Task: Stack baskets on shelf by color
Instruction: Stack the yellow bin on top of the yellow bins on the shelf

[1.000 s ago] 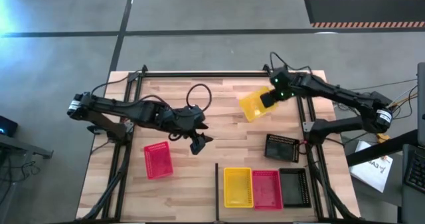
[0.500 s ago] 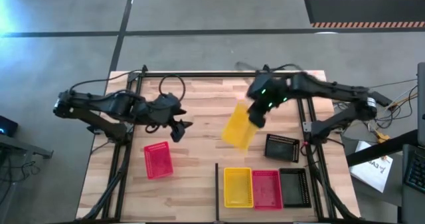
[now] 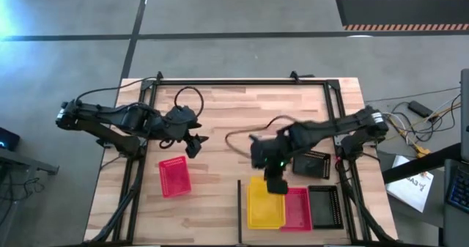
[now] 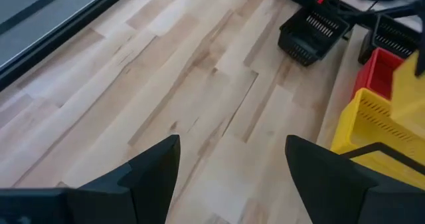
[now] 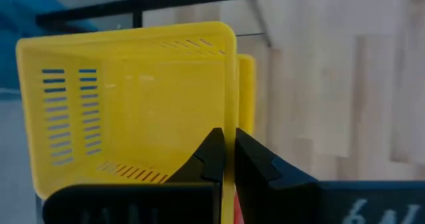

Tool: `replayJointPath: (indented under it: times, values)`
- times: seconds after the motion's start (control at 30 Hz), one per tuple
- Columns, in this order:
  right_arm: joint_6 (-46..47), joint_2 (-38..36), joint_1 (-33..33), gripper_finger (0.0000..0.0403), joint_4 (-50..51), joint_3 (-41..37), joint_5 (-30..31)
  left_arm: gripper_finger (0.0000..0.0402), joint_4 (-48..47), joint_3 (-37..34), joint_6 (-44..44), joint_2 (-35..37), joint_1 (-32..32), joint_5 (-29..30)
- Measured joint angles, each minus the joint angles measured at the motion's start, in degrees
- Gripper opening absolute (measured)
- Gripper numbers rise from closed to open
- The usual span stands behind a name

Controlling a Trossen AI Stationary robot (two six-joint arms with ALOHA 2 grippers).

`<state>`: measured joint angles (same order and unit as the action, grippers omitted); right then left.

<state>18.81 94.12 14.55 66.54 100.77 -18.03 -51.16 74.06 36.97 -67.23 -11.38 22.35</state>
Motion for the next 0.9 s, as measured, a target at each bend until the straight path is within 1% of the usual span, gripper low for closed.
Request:
replayJointPath:
  times: [0.17, 0.4, 0.57, 0.77, 0.9]
  values:
    - [-2.1, 5.1, 3.0, 0.0011, 0.0, 1.8, 0.0, 0.0258, 0.1, -1.0, -0.3, -0.1, 0.0, -0.3]
    - [-2.3, 9.7, 3.2, 0.0012, 0.1, 3.1, 0.4, 0.0258, 0.1, -2.5, -0.4, -0.1, 0.0, -2.6]
    - [-2.3, 10.0, 3.2, 0.0012, 0.5, 2.0, 0.7, 0.0258, 0.1, -2.5, -0.4, -0.1, -0.1, -4.1]
    - [0.0, 9.3, 3.2, 0.0013, 0.6, 1.5, 4.5, 0.0258, 0.1, -2.6, -0.4, -0.1, -0.1, -4.1]
    - [0.7, 9.1, 3.1, 0.0013, 0.7, 1.5, 4.7, 0.0258, 0.3, -2.7, -0.4, -0.1, -0.1, -4.1]
